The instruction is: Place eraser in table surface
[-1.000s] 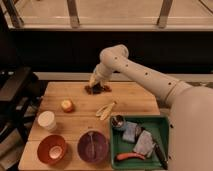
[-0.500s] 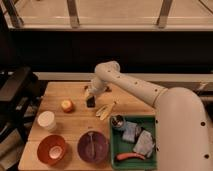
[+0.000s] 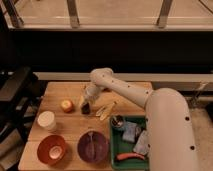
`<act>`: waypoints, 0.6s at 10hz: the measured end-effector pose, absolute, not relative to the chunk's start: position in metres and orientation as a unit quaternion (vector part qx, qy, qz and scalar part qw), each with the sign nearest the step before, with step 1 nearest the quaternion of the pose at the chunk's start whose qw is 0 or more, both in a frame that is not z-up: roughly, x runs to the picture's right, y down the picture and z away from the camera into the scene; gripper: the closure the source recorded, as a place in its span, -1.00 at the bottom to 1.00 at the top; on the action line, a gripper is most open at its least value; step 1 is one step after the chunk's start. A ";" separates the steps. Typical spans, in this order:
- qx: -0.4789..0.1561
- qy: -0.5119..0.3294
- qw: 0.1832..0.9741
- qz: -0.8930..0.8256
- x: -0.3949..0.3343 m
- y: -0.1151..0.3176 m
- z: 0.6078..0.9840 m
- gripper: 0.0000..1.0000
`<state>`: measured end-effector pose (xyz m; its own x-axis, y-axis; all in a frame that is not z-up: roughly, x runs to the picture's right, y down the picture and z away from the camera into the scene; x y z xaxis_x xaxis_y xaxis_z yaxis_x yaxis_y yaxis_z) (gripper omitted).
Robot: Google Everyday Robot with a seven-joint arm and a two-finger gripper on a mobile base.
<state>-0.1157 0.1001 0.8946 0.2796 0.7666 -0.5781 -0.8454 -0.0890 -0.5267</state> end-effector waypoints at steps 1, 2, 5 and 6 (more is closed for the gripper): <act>-0.438 0.044 0.672 0.596 -0.120 0.104 0.895 -0.40; -0.442 0.042 0.670 0.596 -0.123 0.109 0.895 -0.55; -0.443 0.041 0.669 0.596 -0.123 0.109 0.895 -0.60; -0.443 0.041 0.669 0.596 -0.123 0.109 0.895 -0.60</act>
